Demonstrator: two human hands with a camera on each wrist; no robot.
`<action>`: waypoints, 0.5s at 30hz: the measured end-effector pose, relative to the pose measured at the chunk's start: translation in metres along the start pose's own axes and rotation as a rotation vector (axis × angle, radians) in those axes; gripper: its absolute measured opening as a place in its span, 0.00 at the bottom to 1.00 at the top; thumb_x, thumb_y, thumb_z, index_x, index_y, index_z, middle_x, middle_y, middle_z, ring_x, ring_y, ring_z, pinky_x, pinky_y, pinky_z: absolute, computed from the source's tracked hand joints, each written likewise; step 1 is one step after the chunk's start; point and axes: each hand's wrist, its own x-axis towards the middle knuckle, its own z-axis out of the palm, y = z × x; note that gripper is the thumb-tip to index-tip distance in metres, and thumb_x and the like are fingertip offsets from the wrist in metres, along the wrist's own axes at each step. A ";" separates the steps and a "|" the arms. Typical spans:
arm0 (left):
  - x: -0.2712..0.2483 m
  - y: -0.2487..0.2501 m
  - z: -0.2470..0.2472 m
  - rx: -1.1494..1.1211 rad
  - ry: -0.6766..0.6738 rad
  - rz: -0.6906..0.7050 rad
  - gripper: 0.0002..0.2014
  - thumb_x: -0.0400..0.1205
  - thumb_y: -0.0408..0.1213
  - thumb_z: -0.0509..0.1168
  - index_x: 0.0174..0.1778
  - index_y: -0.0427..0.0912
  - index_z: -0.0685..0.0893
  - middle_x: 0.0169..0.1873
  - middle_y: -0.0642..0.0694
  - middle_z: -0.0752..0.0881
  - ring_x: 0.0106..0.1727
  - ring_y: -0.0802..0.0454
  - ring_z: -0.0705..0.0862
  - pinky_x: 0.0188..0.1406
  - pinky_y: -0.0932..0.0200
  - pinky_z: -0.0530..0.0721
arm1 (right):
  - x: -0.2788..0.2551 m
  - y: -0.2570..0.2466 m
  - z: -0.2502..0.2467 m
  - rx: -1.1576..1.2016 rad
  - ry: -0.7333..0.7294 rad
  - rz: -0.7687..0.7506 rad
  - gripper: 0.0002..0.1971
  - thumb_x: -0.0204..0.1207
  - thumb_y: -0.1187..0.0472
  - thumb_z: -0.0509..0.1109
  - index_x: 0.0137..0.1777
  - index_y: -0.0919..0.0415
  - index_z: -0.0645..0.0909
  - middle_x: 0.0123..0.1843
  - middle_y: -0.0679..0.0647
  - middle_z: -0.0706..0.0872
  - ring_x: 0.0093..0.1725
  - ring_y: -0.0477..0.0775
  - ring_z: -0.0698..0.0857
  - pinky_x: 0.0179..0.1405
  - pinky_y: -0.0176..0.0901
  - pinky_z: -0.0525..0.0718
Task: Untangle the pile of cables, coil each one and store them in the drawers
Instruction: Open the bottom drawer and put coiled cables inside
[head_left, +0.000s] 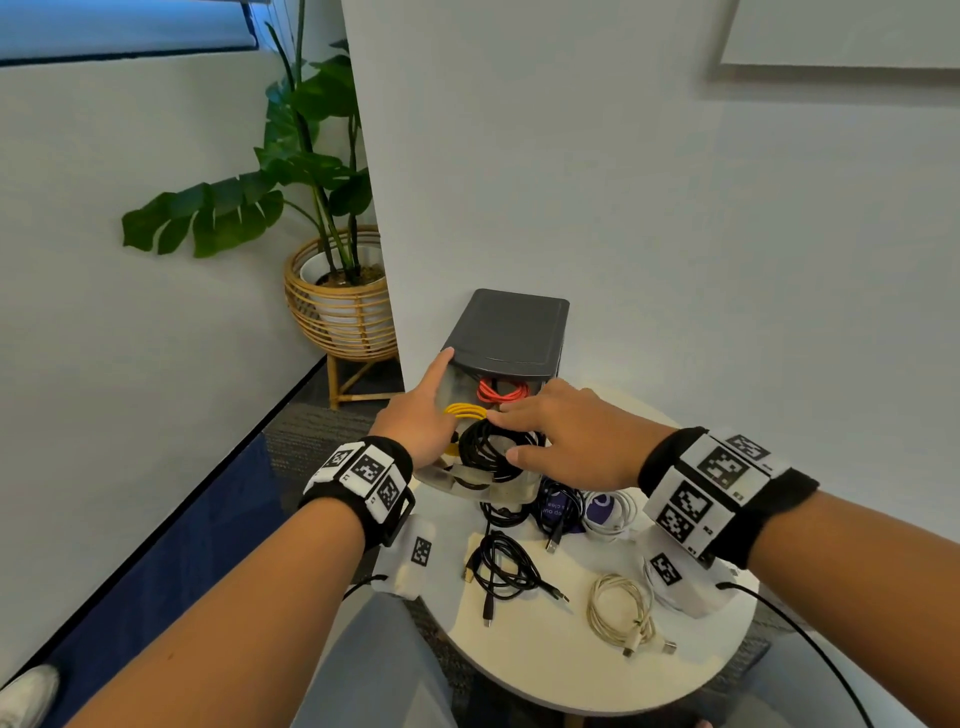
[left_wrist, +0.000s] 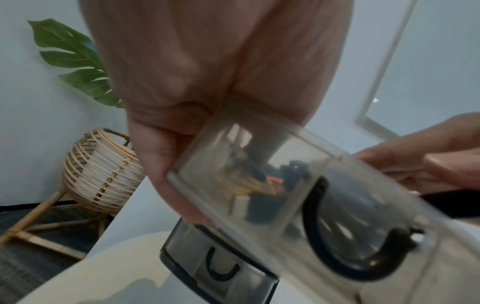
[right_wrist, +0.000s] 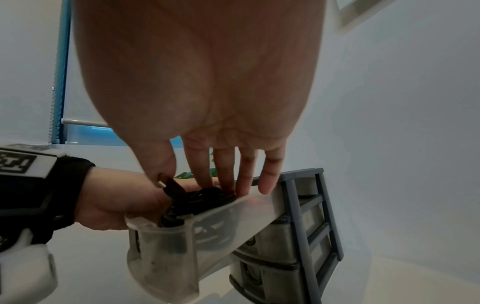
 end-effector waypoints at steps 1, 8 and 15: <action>0.000 0.001 0.001 0.027 0.007 -0.005 0.45 0.85 0.36 0.62 0.82 0.80 0.40 0.44 0.39 0.87 0.41 0.39 0.90 0.45 0.38 0.93 | 0.000 0.001 0.001 -0.020 -0.010 -0.003 0.23 0.89 0.48 0.60 0.83 0.46 0.72 0.75 0.50 0.82 0.63 0.53 0.76 0.62 0.48 0.77; -0.003 0.007 0.001 0.149 0.045 0.006 0.43 0.86 0.34 0.58 0.86 0.71 0.39 0.41 0.40 0.85 0.39 0.42 0.88 0.48 0.38 0.91 | 0.013 0.007 0.004 -0.133 -0.025 0.010 0.24 0.90 0.47 0.57 0.84 0.48 0.69 0.74 0.52 0.78 0.65 0.58 0.75 0.69 0.55 0.76; -0.001 0.004 0.005 0.058 0.034 0.001 0.37 0.87 0.44 0.54 0.84 0.76 0.39 0.45 0.39 0.87 0.43 0.41 0.90 0.51 0.37 0.91 | 0.032 0.000 0.010 -0.271 0.001 0.134 0.22 0.87 0.63 0.67 0.79 0.53 0.73 0.53 0.53 0.67 0.44 0.51 0.72 0.46 0.40 0.71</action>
